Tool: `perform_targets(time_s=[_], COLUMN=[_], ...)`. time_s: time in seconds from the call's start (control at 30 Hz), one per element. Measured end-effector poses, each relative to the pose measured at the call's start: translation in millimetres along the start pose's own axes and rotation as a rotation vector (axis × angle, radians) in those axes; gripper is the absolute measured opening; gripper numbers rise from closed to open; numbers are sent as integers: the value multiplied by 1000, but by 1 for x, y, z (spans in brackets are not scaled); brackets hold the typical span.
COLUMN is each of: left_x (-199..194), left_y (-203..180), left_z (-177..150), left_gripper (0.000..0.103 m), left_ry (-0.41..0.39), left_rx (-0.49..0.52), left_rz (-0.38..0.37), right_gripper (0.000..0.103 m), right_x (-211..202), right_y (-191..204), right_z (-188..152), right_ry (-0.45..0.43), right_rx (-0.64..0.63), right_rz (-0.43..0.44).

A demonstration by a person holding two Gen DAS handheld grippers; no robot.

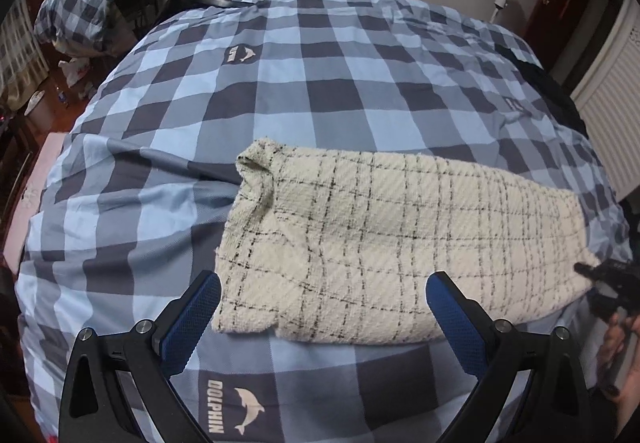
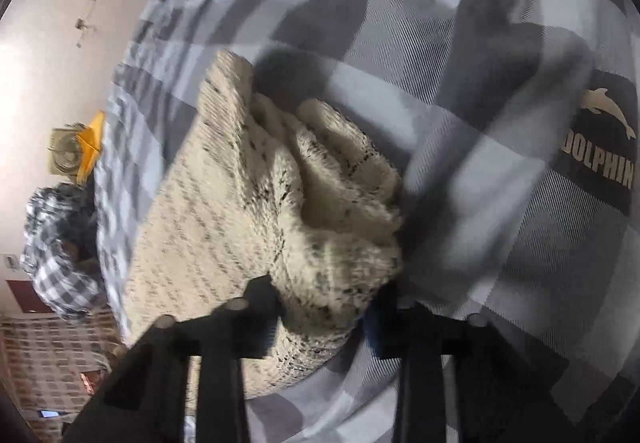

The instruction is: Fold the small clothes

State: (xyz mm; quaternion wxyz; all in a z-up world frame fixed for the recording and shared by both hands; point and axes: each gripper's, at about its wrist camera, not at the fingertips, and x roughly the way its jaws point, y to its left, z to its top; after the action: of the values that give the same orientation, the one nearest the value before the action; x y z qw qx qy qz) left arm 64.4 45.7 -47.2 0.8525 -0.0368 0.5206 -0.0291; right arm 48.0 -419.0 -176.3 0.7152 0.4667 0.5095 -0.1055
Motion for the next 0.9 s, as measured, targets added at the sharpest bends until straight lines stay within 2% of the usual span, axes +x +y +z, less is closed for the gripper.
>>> perform_targets(time_s=[0.17,0.27,0.33,0.37,0.43,0.47,0.53,0.6,0.7,0.9], left_x=[5,7,7,8,8,8,9,10,10,15], left_y=[-1,1,3,3,2,1,0,-1,-1,-2], left_z=[-4,-6,-5,-5,-4,-4,-4,-5,-4,-1], left_gripper=[103,103,103,103,103,103,103,103,103,103], left_ry=[5,8,9,9,8,5,5,11,17,29], left_rx=[30,32,28,28,31,34,38,41,38,26], left_rz=[58,89,88,89,93,95,96,90,78,60], right_gripper=[24,31,35,39,66,69,69,69,69,69], right_x=[-16,-20,-28,-32,-40,-42,-37,-21,3,25], right_y=[-2,-9,-12,-13,-10,-6,6,15,4,-2], right_z=[-7,-13,-17,-18,-20,-21,-21,-21,-20,0], right_ry=[-31,1,-26,-47,-90,-99,-87,-30,60,53], right_rx=[-8,38,110,138,147,132,80,55,116,148], right_rz=[49,46,68,90,121,122,111,118,98,26])
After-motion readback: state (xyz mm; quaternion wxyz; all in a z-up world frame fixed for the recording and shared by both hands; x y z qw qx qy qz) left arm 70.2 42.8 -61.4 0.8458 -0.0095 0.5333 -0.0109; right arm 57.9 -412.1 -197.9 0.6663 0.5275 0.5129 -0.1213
